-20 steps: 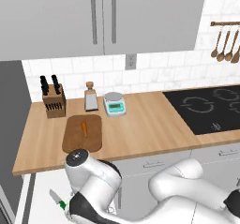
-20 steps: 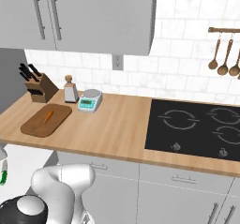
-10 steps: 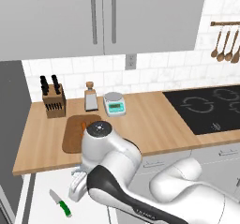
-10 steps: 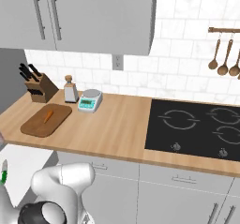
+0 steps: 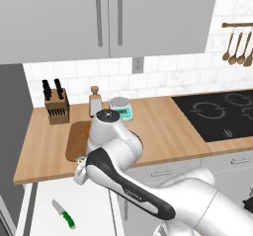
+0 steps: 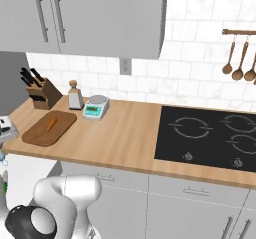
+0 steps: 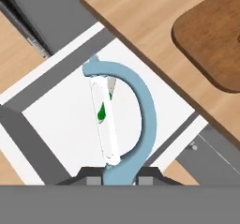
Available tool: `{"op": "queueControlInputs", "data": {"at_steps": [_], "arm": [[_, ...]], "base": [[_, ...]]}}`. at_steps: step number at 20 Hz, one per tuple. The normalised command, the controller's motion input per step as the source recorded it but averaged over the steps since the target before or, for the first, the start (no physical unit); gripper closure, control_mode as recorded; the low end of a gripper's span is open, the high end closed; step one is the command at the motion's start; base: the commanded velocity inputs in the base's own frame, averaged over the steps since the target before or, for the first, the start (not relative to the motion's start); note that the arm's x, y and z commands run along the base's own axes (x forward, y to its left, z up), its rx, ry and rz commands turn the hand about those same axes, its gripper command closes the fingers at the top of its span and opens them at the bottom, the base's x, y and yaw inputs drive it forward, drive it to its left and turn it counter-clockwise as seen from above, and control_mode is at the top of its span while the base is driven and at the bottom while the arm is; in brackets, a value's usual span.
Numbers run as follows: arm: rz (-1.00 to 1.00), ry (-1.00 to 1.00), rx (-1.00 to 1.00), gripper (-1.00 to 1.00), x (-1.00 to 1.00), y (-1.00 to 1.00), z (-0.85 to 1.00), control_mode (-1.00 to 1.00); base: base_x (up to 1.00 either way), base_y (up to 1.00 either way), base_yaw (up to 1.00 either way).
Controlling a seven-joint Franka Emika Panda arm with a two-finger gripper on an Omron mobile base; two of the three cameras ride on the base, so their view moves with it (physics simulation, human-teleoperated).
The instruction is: Place the appropriate cutting tool for cutting the carrot skin on the cutting board.
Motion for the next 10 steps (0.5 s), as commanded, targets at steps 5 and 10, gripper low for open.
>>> {"op": "queueControlInputs", "data": {"at_steps": [5, 10], "arm": [[0.0, 0.01, 0.02, 1.0, 1.0, 0.09, 0.0, -1.0], [0.0, 0.06, 0.0, 1.0, 1.0, 0.33, -0.26, -1.0]], "base": [[0.0, 0.0, 0.0], [0.0, 0.0, 0.0]]}}
